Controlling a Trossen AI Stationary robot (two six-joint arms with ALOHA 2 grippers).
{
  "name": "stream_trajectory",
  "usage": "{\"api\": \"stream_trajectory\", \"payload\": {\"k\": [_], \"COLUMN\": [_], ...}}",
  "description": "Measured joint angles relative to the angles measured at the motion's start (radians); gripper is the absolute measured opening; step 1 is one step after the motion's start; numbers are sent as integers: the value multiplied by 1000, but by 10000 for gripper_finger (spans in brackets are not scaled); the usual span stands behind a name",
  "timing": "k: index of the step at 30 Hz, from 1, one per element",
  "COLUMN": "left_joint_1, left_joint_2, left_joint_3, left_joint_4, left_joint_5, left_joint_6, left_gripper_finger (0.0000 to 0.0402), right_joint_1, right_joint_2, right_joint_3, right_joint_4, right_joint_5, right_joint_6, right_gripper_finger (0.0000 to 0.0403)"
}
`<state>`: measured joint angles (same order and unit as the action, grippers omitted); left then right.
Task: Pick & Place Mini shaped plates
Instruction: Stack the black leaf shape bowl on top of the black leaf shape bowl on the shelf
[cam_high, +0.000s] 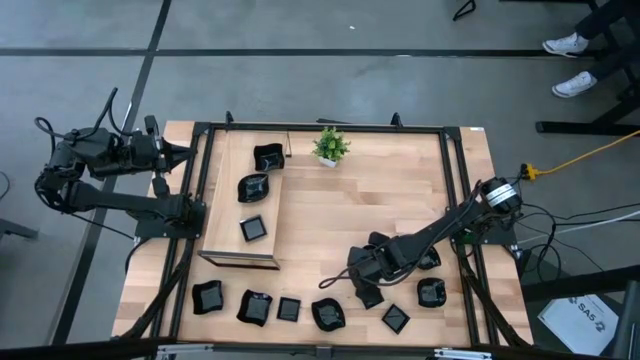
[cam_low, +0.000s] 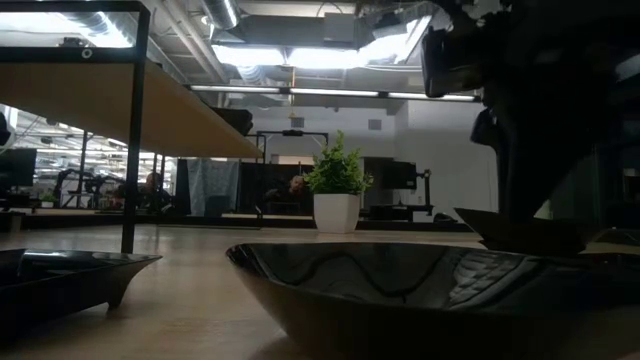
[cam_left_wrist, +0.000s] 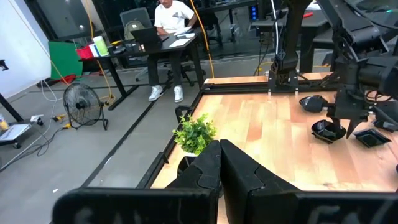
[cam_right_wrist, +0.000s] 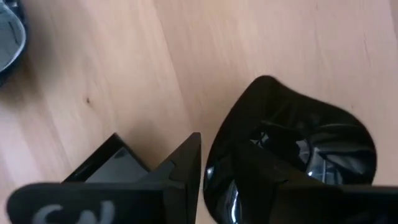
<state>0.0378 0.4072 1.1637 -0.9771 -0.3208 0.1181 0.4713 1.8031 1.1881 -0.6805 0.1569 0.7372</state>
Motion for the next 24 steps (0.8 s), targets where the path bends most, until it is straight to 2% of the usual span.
{"api": "stream_trajectory", "payload": {"k": [8,16,24], "left_joint_1": [0,0,0], "left_joint_2": [0,0,0], "left_joint_3": [0,0,0], "left_joint_4": [0,0,0], "left_joint_5": [0,0,0], "left_joint_6": [0,0,0], "left_gripper_finger": [4,4,4], "right_joint_1": [0,0,2], "right_joint_2": [3,3,3], "right_joint_3": [0,0,20], "right_joint_4": [-2,-5,-18], "right_joint_5": [35,37,61], "right_joint_6": [15,13,5], "right_gripper_finger": [83,7,4]}}
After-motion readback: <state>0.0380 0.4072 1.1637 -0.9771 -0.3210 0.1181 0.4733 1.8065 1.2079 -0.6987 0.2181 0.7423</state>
